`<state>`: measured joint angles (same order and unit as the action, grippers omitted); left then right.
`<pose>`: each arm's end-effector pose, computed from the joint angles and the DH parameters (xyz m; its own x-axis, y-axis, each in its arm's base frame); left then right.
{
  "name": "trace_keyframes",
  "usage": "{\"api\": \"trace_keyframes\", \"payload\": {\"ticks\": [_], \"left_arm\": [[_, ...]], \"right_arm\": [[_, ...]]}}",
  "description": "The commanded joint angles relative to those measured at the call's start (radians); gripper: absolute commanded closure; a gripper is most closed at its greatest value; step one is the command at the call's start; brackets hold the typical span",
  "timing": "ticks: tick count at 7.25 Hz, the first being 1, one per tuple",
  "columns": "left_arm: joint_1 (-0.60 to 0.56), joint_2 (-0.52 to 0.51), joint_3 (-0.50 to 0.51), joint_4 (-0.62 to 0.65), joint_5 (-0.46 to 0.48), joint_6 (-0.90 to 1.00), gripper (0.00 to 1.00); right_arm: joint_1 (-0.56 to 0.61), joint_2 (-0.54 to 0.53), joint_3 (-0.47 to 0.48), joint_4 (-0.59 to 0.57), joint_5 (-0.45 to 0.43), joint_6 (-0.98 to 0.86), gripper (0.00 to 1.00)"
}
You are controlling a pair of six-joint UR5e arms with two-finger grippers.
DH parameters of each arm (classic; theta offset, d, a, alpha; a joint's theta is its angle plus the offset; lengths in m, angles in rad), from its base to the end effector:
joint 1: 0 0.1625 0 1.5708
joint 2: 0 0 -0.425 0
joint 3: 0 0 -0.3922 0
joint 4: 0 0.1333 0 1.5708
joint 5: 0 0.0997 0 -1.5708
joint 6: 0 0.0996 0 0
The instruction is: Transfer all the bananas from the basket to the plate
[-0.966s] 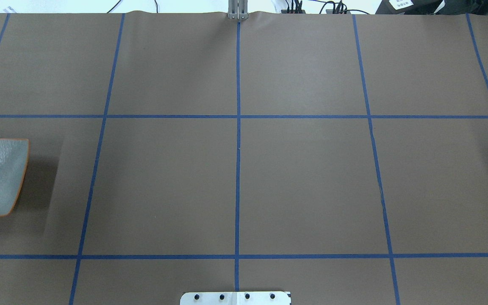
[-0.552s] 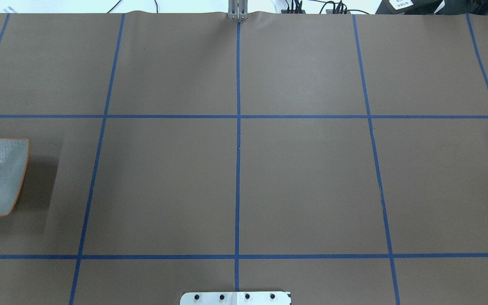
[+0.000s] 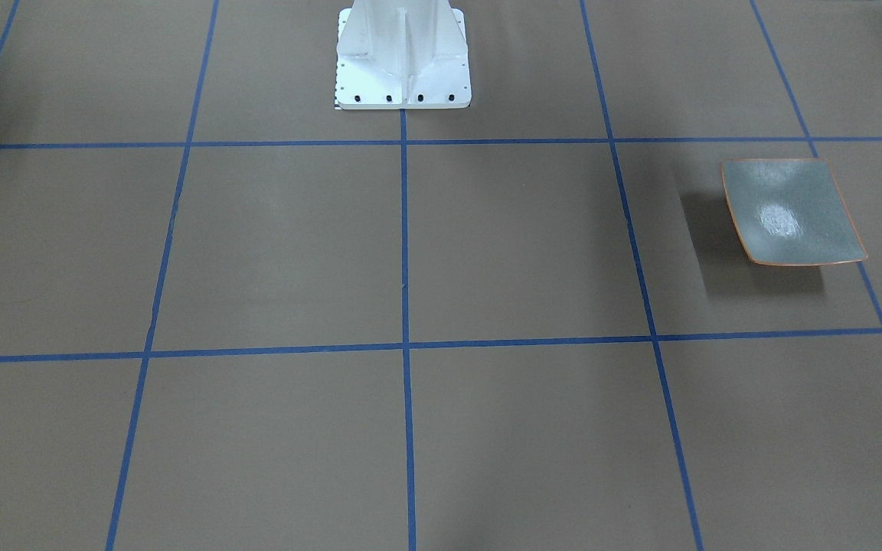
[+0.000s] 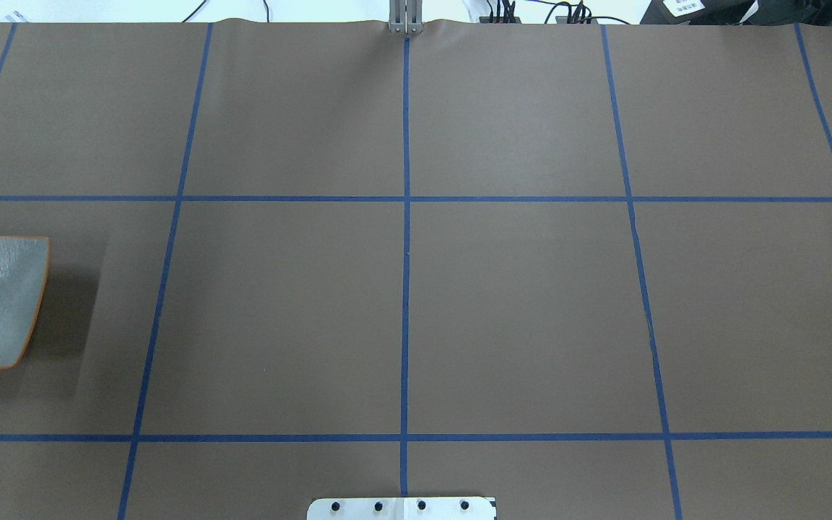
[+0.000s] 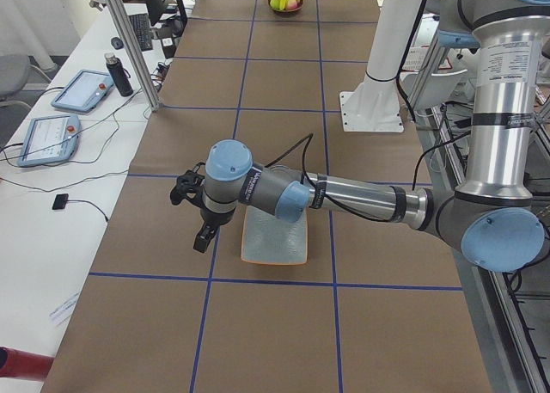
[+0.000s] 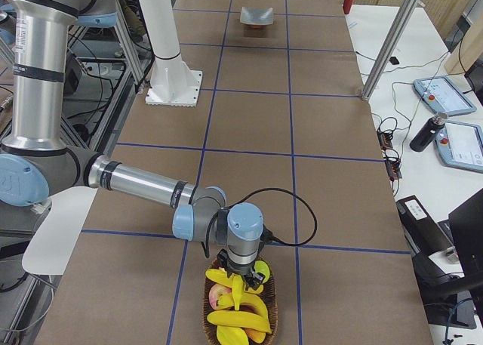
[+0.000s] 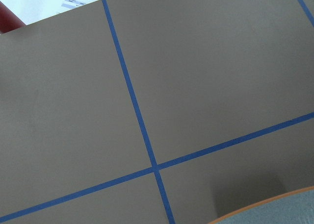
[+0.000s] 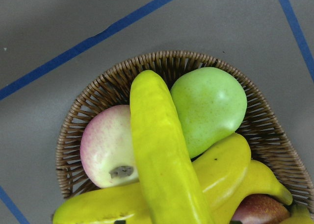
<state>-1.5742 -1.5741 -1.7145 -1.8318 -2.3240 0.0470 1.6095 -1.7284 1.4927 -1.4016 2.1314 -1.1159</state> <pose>-0.0669 -0.5095 0.5572 0.7298 0.3117 -0.6085 -0.0312 0.9043 0.4258 0.0961 -0.4051 0.7646 0.4059 -0.8657 0.2928 0.7420 0.4992 0.4474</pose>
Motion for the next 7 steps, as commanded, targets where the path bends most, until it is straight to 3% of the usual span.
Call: {"api": "trace_keyframes", "payload": {"ticks": [1,3,7], "left_arm": [[-0.001,0.006,0.001,-0.003,0.000,0.001,0.00],[-0.001,0.008,0.000,-0.003,0.000,0.001,0.00],[0.000,0.008,0.000,-0.003,0.000,0.001,0.00]], "right_arm": [[0.000,0.009,-0.017,0.001,-0.008,0.001,0.38],[0.000,0.009,-0.006,0.003,-0.007,-0.001,1.00],[0.001,0.024,0.026,-0.003,0.004,0.007,1.00]]}}
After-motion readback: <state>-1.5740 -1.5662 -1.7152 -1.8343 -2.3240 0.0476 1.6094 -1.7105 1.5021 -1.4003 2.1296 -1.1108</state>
